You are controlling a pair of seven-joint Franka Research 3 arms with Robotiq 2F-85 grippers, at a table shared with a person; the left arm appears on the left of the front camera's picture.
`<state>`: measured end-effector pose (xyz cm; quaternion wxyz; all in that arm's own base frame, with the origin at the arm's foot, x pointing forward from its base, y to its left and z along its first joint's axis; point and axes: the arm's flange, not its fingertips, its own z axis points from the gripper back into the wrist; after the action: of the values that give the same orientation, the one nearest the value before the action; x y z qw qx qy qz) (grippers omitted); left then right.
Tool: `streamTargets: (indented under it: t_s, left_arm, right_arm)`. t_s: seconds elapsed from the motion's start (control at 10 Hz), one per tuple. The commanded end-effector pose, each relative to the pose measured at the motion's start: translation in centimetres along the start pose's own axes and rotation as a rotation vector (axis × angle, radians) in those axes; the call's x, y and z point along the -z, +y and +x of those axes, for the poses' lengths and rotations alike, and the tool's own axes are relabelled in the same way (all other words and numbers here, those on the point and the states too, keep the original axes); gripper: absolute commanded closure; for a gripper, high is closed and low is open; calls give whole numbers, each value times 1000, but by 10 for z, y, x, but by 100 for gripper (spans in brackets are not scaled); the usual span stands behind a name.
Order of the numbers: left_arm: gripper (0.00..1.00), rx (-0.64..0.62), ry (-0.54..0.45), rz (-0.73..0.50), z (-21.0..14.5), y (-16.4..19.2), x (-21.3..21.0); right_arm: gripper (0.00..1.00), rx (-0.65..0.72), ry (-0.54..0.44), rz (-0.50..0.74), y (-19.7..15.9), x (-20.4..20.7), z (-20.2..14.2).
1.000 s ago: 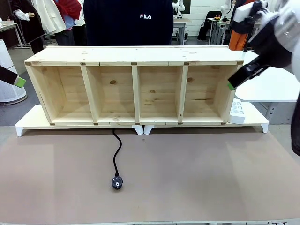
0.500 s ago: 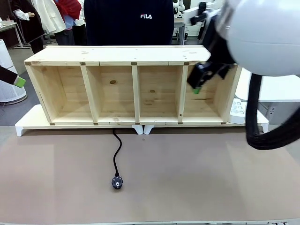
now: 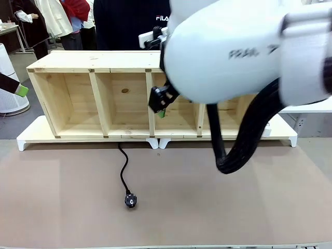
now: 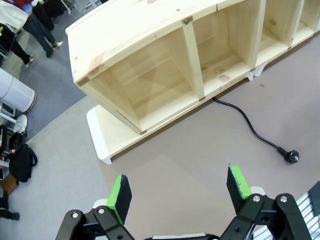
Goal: Perform cable management.
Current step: When the cord part of the Power Cable appears at the lower middle area of the table and stops, grasp the cord part of the Power Cable.
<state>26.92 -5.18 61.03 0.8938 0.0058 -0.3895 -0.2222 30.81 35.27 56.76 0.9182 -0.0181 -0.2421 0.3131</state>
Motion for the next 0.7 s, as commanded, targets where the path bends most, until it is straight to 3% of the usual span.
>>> streamTargets:
  t_s: [0.0,0.3,0.6]
  left_arm:
    - [0,-1,-6,1,1,1,1]
    - [0,-1,-6,1,1,1,1]
    - [0,-1,-6,1,1,1,1]
  right_arm:
    - [0,34,-31,-34,14,32,12]
    - [0,13,10,-20,53,81,15]
    - [0,51,111,-66,92,117,7]
